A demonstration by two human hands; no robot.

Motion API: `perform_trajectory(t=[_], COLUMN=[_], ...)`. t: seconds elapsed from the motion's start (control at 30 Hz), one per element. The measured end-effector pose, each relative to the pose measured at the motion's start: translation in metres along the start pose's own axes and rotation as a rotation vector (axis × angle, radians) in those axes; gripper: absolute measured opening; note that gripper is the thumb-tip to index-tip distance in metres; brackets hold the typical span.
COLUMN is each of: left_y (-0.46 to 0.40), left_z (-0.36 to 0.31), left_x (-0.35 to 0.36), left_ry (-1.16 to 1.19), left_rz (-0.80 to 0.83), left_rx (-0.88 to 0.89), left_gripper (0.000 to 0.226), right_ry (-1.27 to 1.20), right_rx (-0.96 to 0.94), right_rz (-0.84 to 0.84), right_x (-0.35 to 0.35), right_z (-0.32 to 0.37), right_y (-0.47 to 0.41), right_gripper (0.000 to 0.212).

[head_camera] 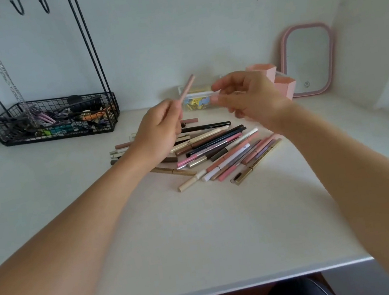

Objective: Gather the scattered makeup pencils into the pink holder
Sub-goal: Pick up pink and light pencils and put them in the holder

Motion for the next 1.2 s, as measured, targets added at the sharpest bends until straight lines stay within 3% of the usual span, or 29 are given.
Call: perform_trajectory(t=[0.07, 0.17, 0.3, 0.7, 0.9, 1.2], left_y=[0.0, 0.003, 0.004, 0.016, 0.023, 0.023], left_z=[-0.002, -0.003, -0.001, 0.001, 0.0, 0.0], left_x=[0.0, 0.001, 0.002, -0.002, -0.001, -0.002], left_ry=[0.058, 0.089, 0.11, 0.071, 0.167, 0.257], left_rz=[-0.049, -0.049, -0.058, -0.035, -0.023, -0.075], left_rx=[-0.008, -0.024, -0.046, -0.072, -0.15, -0.225], left_gripper=[0.036, 0.042, 0.042, 0.042, 0.041, 0.036], right_ry=[0.228, 0.363, 0.519, 0.475, 0.502, 0.198], right_rx=[-0.042, -0.034, -0.078, -0.133, -0.178, -0.308], right_rz=[0.163, 0.54, 0.729, 0.718, 0.725, 0.414], right_x=[-0.016, -0.004, 0.031, 0.056, 0.051, 0.037], right_z=[0.007, 0.017, 0.016, 0.008, 0.005, 0.0], right_y=[0.005, 0.019, 0.026, 0.029, 0.028, 0.013], right_gripper=[0.022, 0.018, 0.021, 0.018, 0.009, 0.012])
Point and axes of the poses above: each hand's wrist, its own y-axis away from the middle knuckle, its own x-axis out of the palm, z = x × y, the point moved 1 cm from there along -y, towards the middle knuckle, and after that the axes turned 4 degrees about z, right-handed, at the moved point
